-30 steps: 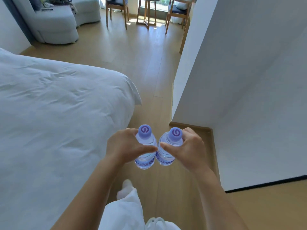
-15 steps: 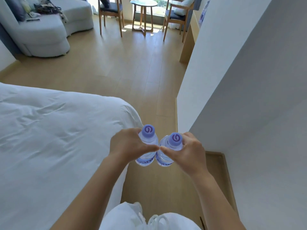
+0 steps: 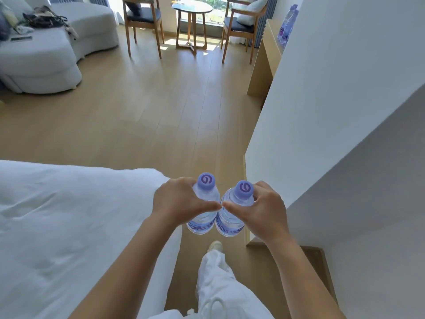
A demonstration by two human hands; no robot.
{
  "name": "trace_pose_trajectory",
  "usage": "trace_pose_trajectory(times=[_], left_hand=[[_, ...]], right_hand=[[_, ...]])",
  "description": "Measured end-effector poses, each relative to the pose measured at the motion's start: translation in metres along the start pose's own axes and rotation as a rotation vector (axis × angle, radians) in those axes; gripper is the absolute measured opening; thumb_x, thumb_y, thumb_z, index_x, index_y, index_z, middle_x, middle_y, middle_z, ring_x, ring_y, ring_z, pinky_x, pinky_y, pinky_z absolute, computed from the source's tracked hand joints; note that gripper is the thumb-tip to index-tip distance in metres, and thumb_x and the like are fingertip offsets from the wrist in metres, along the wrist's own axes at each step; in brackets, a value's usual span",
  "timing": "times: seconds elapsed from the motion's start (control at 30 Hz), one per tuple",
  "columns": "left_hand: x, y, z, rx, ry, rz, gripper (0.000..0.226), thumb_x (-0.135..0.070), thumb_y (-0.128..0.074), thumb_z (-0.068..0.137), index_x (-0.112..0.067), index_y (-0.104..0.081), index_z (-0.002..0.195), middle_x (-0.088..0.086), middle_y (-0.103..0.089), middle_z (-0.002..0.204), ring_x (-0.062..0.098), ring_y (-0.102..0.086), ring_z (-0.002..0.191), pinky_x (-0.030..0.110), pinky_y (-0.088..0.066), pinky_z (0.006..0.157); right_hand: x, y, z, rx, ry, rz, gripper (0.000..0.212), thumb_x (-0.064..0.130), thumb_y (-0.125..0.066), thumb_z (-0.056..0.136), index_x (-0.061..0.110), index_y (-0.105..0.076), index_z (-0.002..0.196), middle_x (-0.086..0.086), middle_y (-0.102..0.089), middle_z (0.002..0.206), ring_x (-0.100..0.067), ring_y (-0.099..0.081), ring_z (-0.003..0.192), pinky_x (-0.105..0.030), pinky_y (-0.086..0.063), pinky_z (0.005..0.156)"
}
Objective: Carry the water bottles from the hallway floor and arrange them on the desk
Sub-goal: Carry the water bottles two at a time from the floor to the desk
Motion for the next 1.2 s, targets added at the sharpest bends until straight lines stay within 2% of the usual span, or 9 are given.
trace_pose_trajectory(times=[0.1,0.2,0.37,0.5,0.67,0.8,0.93,1.03,1.2], left_hand=[[-0.015,0.0,0.073,0.005,0.001,-0.013,0.05,-0.074,-0.066,0.055,-0.029,-0.066,0.076,-0.01,-0.063,0.068,0.009,-0.057,0.065,0.021,-0.038,0.051],[-0.034,0.004,0.143,0.011,0.002,-0.028,0.048,-0.072,-0.067,0.056,-0.03,-0.068,0.078,-0.011,-0.065,0.07,0.009,-0.058,0.069,0.021,-0.039,0.052],[-0.057,0.018,0.243,-0.027,0.018,-0.06,0.046,-0.073,-0.065,0.055,-0.031,-0.066,0.075,-0.013,-0.063,0.066,0.005,-0.058,0.066,0.02,-0.04,0.051],[-0.061,0.02,0.314,-0.005,0.038,-0.063,0.047,-0.073,-0.066,0.054,-0.03,-0.066,0.073,-0.012,-0.063,0.065,0.005,-0.058,0.065,0.023,-0.042,0.051],[-0.055,0.018,0.413,0.038,0.048,-0.087,0.046,-0.071,-0.068,0.053,-0.028,-0.064,0.068,-0.011,-0.06,0.061,0.002,-0.055,0.061,0.022,-0.034,0.048],[-0.052,0.024,0.508,0.041,-0.001,-0.057,0.049,-0.068,-0.068,0.054,-0.023,-0.064,0.071,-0.006,-0.063,0.064,0.01,-0.059,0.064,0.025,-0.04,0.051],[-0.052,0.046,0.609,0.065,-0.044,-0.027,0.057,-0.07,-0.067,0.054,-0.017,-0.065,0.075,0.001,-0.066,0.071,0.014,-0.055,0.062,0.028,-0.041,0.053],[-0.056,0.065,0.679,0.076,-0.08,-0.002,0.063,-0.072,-0.065,0.053,-0.013,-0.063,0.075,-0.001,-0.06,0.065,0.013,-0.049,0.058,0.028,-0.038,0.052],[-0.077,0.08,0.779,0.081,-0.188,0.032,0.065,-0.074,-0.063,0.052,-0.015,-0.066,0.077,0.003,-0.068,0.073,0.017,-0.06,0.065,0.032,-0.048,0.057]], right_hand=[[-0.019,0.002,0.072,-0.011,0.019,-0.012,0.028,0.058,-0.071,0.059,0.04,-0.049,0.062,0.013,-0.046,0.063,-0.007,-0.051,0.06,-0.018,-0.034,0.052],[-0.033,0.006,0.144,-0.01,0.029,-0.041,0.027,0.056,-0.073,0.06,0.034,-0.062,0.073,0.013,-0.046,0.066,-0.008,-0.05,0.063,-0.018,-0.035,0.054],[-0.049,0.014,0.247,-0.056,0.02,-0.041,0.032,0.049,-0.078,0.06,0.039,-0.048,0.062,0.009,-0.049,0.066,-0.01,-0.051,0.062,-0.019,-0.037,0.052],[-0.065,0.007,0.314,-0.06,0.002,-0.044,0.034,0.051,-0.075,0.061,0.021,-0.063,0.071,0.003,-0.052,0.067,-0.015,-0.053,0.063,-0.025,-0.041,0.053],[-0.085,-0.014,0.402,-0.069,-0.03,-0.036,0.033,0.048,-0.077,0.06,0.019,-0.064,0.071,0.002,-0.054,0.068,-0.015,-0.054,0.065,-0.028,-0.044,0.056],[-0.095,-0.038,0.49,-0.088,-0.057,-0.039,0.03,0.042,-0.081,0.062,0.02,-0.061,0.068,0.003,-0.052,0.068,-0.014,-0.052,0.063,-0.026,-0.042,0.055],[-0.092,-0.054,0.582,-0.119,-0.068,-0.037,0.027,0.041,-0.081,0.063,0.032,-0.056,0.067,0.005,-0.051,0.068,-0.013,-0.052,0.063,-0.027,-0.044,0.055],[-0.087,-0.06,0.643,-0.179,-0.09,0.002,0.028,0.044,-0.08,0.063,0.031,-0.058,0.073,0.003,-0.053,0.07,-0.016,-0.055,0.066,-0.034,-0.05,0.058],[-0.095,-0.061,0.727,-0.267,-0.143,-0.013,0.037,0.049,-0.079,0.061,0.02,-0.059,0.069,-0.004,-0.053,0.068,-0.02,-0.054,0.064,-0.038,-0.05,0.056]])
Point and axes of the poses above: each hand's wrist, its own z-axis towards the middle knuckle, its own y-axis out of the back of the hand, x = y × z, the point moved 5 cm from there along z, towards the middle knuckle
